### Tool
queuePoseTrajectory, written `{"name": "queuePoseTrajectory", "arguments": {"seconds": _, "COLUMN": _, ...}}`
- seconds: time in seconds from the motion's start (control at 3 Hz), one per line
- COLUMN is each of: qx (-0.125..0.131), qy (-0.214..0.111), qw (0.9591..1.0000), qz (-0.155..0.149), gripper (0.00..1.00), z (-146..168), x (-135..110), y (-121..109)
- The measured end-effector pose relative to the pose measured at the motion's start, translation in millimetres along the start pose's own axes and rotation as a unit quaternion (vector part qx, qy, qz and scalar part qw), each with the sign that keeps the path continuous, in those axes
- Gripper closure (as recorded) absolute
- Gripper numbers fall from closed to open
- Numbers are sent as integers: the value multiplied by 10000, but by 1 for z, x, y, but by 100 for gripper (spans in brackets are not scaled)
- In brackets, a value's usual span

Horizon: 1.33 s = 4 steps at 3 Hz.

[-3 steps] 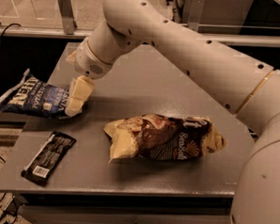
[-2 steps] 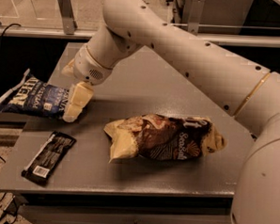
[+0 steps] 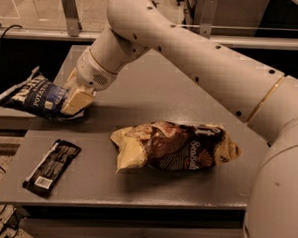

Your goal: Pick blue chip bag

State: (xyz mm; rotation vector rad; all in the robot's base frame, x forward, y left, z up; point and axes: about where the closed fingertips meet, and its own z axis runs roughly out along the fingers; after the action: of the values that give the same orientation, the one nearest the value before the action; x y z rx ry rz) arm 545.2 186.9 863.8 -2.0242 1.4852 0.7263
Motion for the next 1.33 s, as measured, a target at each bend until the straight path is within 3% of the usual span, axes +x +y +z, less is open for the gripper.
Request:
{"name": "queuePoseTrajectory", "arguments": {"seconds": 0.33, "qx": -18, "qy": 1, "qw": 10000, "qz": -7, "gripper": 84, "z": 2, "x": -1, "y": 1}}
{"name": "queuePoseTrajectory", "arguments": {"seconds": 0.67, "qx": 62, "qy": 120, "qw": 9998, "qz": -116, "gripper": 100, "z": -11, "x": -14, "y": -4}}
{"name": "queuePoseTrajectory", "arguments": {"seconds": 1.0, "qx": 407, "qy": 324, "qw": 9967, "qz": -616, "gripper": 100, "z": -61, "x": -59, "y": -12}}
{"name": "queuePoseTrajectory", "arguments": {"seconds": 1.33, "qx": 669, "qy": 481, "qw": 9925, "qz": -903, "gripper": 100, "z": -94, "x": -89, "y": -13}}
